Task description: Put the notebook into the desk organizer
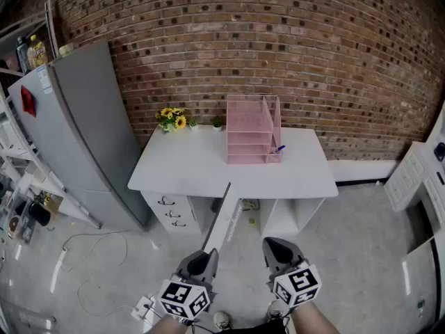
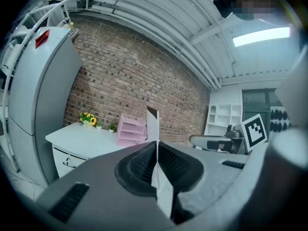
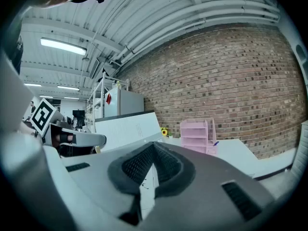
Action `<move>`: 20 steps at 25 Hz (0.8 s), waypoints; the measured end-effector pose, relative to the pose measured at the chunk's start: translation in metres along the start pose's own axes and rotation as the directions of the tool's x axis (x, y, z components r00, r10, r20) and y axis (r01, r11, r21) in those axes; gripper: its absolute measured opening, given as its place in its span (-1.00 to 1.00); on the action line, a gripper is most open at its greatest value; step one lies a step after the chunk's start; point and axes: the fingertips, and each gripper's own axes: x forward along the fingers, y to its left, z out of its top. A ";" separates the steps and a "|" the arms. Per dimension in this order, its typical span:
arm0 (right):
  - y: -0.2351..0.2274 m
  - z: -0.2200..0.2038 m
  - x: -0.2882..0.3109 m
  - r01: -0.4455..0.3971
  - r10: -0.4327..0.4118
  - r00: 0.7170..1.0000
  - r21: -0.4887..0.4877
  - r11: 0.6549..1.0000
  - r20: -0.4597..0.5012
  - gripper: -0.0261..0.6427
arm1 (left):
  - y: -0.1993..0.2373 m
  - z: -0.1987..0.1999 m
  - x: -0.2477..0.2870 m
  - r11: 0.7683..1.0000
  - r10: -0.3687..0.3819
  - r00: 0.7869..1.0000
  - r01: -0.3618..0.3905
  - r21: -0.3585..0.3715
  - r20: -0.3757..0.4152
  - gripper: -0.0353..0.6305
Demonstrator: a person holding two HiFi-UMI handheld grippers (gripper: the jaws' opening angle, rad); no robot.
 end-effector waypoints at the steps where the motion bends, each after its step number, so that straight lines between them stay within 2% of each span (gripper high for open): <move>1: 0.001 -0.001 0.000 0.001 -0.001 1.000 -0.001 1.000 0.000 -0.91 | 0.001 -0.001 -0.001 1.000 0.001 1.000 -0.001 0.000 0.000 -0.86; 20: 0.007 -0.003 -0.002 0.022 -0.022 1.000 0.001 1.000 0.011 -0.91 | 0.004 -0.004 -0.006 1.000 -0.011 1.000 0.011 -0.008 -0.001 -0.86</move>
